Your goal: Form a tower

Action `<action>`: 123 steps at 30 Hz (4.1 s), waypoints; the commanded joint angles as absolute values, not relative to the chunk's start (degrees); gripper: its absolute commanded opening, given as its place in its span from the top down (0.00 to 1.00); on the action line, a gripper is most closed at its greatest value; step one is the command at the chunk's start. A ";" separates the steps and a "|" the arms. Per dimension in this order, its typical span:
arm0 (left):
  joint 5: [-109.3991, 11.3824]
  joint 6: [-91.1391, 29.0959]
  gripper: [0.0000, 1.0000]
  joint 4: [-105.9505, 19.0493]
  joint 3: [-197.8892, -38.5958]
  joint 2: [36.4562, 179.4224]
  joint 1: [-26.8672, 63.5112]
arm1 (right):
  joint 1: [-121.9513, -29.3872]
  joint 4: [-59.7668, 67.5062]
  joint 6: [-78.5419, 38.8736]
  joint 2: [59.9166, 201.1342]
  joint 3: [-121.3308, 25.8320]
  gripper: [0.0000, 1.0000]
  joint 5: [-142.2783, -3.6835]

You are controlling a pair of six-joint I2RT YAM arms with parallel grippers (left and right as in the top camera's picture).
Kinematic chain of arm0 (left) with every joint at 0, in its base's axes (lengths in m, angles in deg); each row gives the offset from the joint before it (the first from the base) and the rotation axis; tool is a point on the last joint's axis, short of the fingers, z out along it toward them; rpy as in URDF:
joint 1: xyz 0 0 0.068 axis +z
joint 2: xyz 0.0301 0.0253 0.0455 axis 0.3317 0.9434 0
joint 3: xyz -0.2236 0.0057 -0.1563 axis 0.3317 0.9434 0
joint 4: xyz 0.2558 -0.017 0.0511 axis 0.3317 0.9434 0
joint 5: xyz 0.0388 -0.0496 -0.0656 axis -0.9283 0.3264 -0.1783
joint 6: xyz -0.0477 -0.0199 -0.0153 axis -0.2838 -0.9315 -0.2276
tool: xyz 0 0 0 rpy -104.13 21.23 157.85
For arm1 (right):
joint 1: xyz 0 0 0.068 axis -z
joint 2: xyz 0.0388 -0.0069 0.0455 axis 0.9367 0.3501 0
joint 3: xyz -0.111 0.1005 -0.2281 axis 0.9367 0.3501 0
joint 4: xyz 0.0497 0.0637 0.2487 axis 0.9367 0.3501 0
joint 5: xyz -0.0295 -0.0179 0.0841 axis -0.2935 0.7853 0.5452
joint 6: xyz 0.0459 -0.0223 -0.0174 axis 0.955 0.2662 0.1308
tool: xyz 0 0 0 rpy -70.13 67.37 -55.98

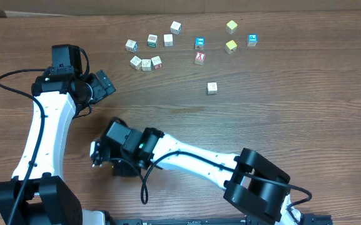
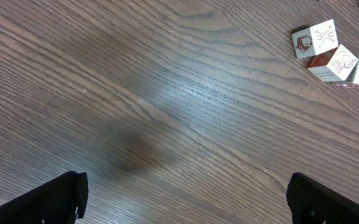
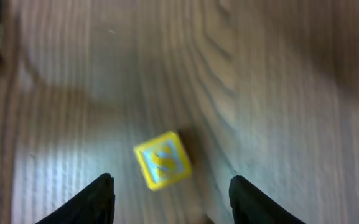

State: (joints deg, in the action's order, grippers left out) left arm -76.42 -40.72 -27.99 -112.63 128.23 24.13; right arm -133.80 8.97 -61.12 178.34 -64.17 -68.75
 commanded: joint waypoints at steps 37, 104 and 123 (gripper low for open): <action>-77.20 -39.78 0.00 -28.21 -113.37 128.12 24.19 | -135.76 6.88 -71.04 183.78 -66.38 0.81 -68.49; -77.20 -39.78 0.00 -28.21 -113.37 128.12 24.19 | -129.25 20.45 -71.31 176.57 -64.94 0.57 -70.46; -77.23 -39.78 0.00 -28.21 -113.37 128.12 24.19 | -129.25 21.61 -71.33 176.57 -64.94 0.63 -70.48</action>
State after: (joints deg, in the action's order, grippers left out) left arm -76.42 -40.72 -27.99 -112.63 128.23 24.13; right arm -129.49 21.52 -71.22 178.12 -65.36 -70.94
